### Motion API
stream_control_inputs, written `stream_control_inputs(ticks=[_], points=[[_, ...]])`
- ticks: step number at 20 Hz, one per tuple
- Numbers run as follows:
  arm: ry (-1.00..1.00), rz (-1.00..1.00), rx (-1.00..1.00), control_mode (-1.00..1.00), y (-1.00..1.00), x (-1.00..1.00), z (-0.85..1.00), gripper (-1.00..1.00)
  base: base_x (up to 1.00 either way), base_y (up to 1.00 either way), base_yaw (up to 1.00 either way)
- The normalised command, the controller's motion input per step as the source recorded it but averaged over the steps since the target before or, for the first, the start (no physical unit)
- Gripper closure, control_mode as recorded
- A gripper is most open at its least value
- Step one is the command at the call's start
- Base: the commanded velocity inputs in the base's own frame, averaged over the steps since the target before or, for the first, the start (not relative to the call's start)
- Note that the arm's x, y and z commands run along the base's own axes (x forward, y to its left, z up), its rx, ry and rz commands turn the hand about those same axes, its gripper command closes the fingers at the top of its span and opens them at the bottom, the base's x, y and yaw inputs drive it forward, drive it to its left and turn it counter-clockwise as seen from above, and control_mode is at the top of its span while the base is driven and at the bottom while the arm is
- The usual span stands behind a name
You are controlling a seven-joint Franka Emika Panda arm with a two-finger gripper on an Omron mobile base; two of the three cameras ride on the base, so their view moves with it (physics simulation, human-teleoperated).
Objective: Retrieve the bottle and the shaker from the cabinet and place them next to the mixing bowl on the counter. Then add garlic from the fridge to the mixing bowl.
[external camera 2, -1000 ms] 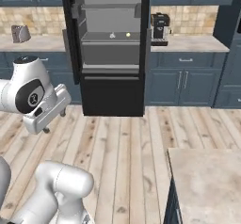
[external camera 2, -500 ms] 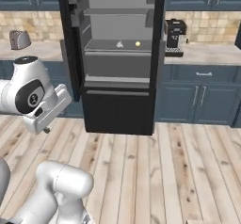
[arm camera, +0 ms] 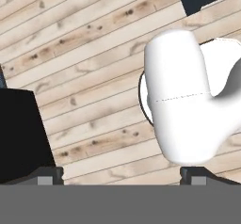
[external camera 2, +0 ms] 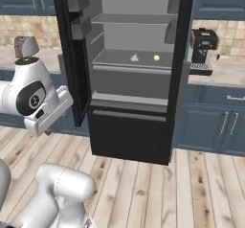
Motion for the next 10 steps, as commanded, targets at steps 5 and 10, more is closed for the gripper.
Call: stream_control_inputs(ticks=[5, 10], points=[[0.00, 0.00, 0.00, 1.00, 0.00, 0.00, 0.00, -1.00, 0.66, -0.55, 0.17], [0.00, 0.00, 0.00, 1.00, 0.00, 0.00, 0.00, -1.00, 0.04, -0.48, 0.00]])
